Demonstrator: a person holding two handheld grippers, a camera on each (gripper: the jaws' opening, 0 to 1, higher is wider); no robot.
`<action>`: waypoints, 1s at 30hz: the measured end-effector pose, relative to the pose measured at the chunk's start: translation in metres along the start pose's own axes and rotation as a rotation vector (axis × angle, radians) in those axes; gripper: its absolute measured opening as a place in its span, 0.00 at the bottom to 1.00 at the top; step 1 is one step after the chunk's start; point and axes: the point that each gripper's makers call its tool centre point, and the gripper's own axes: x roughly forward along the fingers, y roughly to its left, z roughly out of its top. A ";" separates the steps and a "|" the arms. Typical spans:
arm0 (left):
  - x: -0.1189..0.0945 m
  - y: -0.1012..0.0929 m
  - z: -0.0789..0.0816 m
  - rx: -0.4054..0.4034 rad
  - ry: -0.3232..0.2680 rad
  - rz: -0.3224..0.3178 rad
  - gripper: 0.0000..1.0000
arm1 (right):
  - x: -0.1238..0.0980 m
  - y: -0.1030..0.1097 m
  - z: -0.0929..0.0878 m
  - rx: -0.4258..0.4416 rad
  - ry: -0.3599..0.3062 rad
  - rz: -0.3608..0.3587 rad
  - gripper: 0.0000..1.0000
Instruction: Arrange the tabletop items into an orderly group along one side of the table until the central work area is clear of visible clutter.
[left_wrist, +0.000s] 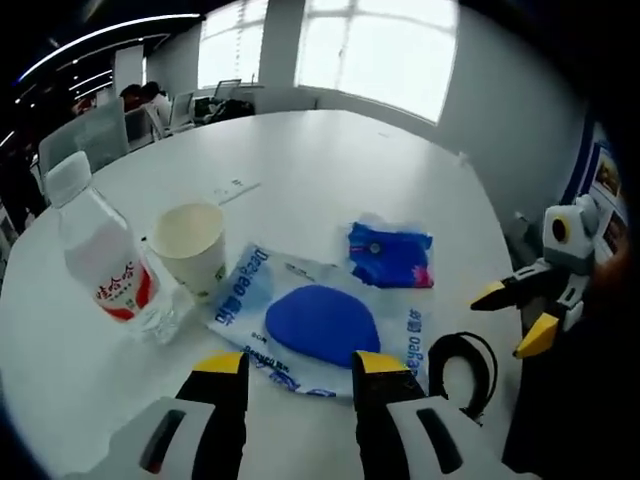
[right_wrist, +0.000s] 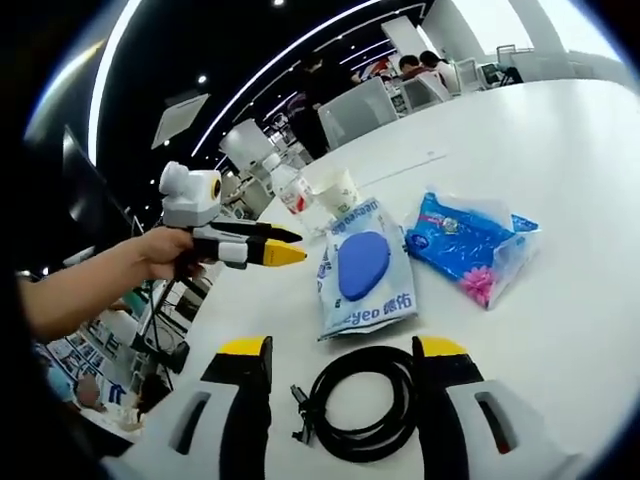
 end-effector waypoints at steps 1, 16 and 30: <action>0.001 0.002 0.000 0.004 0.006 0.003 0.40 | 0.001 -0.001 0.000 0.003 0.000 -0.001 0.53; 0.023 0.030 0.012 0.028 0.049 0.010 0.44 | 0.019 -0.017 -0.003 0.042 0.042 -0.022 0.51; 0.044 0.042 0.019 0.065 0.098 -0.003 0.43 | 0.031 -0.026 -0.007 0.061 0.088 -0.034 0.45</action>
